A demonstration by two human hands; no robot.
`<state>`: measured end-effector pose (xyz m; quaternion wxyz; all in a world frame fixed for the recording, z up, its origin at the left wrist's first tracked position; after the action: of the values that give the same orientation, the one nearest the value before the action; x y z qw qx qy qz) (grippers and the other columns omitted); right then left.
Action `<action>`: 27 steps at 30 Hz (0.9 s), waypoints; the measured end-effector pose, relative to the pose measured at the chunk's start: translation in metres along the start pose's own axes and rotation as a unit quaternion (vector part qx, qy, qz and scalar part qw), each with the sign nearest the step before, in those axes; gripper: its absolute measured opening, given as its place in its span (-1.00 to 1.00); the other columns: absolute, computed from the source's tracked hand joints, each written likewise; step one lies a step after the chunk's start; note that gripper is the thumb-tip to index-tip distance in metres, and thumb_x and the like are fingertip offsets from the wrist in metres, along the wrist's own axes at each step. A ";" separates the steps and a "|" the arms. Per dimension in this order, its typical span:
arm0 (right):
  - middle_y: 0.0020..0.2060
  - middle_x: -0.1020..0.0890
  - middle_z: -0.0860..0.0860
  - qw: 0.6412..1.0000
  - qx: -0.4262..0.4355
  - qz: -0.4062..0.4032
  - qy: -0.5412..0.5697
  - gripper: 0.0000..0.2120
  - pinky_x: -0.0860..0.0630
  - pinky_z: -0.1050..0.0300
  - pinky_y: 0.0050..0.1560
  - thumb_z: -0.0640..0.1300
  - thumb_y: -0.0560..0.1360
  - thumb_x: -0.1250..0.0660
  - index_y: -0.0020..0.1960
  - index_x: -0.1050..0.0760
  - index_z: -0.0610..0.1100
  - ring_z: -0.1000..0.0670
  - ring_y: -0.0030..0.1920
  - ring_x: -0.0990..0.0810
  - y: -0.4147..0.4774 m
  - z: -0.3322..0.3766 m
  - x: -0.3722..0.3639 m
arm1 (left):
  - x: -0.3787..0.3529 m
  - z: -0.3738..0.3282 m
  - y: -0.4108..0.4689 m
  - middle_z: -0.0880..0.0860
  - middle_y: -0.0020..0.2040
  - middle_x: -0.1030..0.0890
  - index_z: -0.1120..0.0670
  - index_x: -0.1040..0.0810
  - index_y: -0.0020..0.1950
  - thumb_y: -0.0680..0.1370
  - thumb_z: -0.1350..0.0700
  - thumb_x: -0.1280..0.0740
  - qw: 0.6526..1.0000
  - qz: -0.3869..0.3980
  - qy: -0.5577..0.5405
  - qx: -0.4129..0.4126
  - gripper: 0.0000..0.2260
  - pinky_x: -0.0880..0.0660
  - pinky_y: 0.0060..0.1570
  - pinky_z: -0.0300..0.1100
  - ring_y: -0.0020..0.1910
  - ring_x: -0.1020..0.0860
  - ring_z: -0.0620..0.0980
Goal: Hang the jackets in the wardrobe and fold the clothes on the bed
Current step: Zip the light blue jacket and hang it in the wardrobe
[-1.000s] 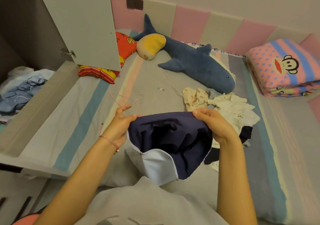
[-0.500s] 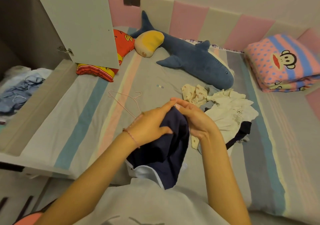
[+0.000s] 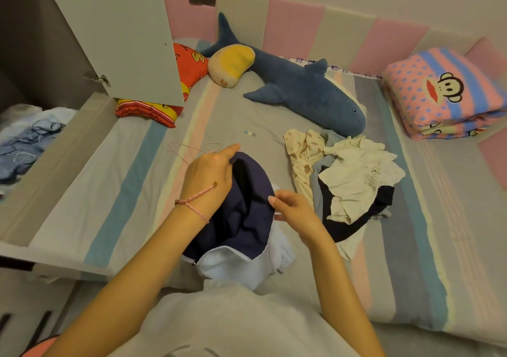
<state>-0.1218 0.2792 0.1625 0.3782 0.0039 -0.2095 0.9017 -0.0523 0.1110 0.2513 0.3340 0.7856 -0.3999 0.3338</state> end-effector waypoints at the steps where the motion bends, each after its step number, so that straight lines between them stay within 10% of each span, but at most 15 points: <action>1: -0.10 -0.65 -0.03 0.998 -0.006 0.022 0.064 -0.82 -0.56 0.25 -0.07 -0.16 0.61 -0.19 0.02 -0.57 -0.14 0.03 -0.07 -0.60 0.001 -0.004 -0.004 | 0.003 0.003 0.000 0.24 -0.02 -0.64 0.04 -0.46 0.35 0.58 0.22 -0.21 1.000 -0.009 -0.004 0.008 -0.66 -0.50 -0.05 0.02 -0.08 -0.57 0.26; 5: -0.08 -0.68 -0.04 0.954 0.000 0.107 0.279 -0.80 -0.56 0.16 -0.03 -0.12 0.53 -0.25 0.04 -0.64 -0.11 0.01 -0.07 -0.63 0.001 -0.006 -0.006 | 0.015 0.021 0.000 0.23 0.02 -0.64 0.06 -0.53 0.28 0.58 0.23 -0.23 0.998 -0.033 -0.005 0.060 -0.70 -0.50 -0.02 0.00 -0.03 -0.57 0.26; 12: 0.17 -0.61 -0.14 0.983 -0.014 0.159 0.096 -0.74 -0.52 0.06 0.19 -0.26 0.56 -0.27 0.24 -0.48 -0.19 -0.10 0.16 -0.58 0.006 -0.020 -0.024 | 0.026 0.027 0.000 0.20 0.11 -0.62 0.13 -0.55 0.25 0.57 0.26 -0.22 0.988 -0.069 -0.046 0.128 -0.72 -0.45 0.13 -0.09 0.09 -0.56 0.20; 21: 0.17 -0.60 -0.08 0.905 0.004 0.169 0.391 -0.51 -0.51 0.07 0.16 0.04 0.39 -0.48 0.25 -0.54 -0.13 -0.07 0.18 -0.56 0.009 -0.014 -0.045 | 0.041 0.043 0.002 0.19 0.09 -0.63 0.10 -0.57 0.22 0.59 0.22 -0.21 0.978 -0.090 -0.039 0.186 -0.74 -0.45 0.09 -0.12 0.07 -0.56 0.17; 24: 0.17 -0.60 0.12 0.964 0.027 0.133 0.228 -0.38 -0.49 0.21 0.13 0.33 0.32 -0.41 0.26 -0.47 0.03 0.08 0.21 -0.55 0.004 0.005 -0.038 | 0.036 0.035 0.004 0.19 0.10 -0.62 0.11 -0.58 0.21 0.60 0.20 -0.20 0.980 -0.078 -0.055 0.177 -0.76 -0.43 0.07 -0.17 0.08 -0.56 0.16; 27: 0.07 -0.55 0.29 0.983 0.098 0.080 -0.134 -0.50 -0.51 0.19 0.08 0.14 0.41 -0.44 0.26 -0.33 0.10 0.17 0.08 -0.56 0.008 0.014 -0.038 | 0.033 0.029 0.006 0.18 0.10 -0.62 0.11 -0.58 0.20 0.60 0.20 -0.20 0.980 -0.075 -0.064 0.175 -0.76 -0.40 0.06 -0.21 0.09 -0.56 0.15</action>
<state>-0.1024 0.2427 0.1656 0.2713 0.1451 -0.1687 0.9364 -0.0354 0.0717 0.2625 0.1887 0.8793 -0.2962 0.3218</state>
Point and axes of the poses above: each hand's wrist, its own y-axis towards the middle knuckle, its own x-axis out of the back of the hand, z = x × y, the point moved 5 cm from there along y, towards the middle knuckle
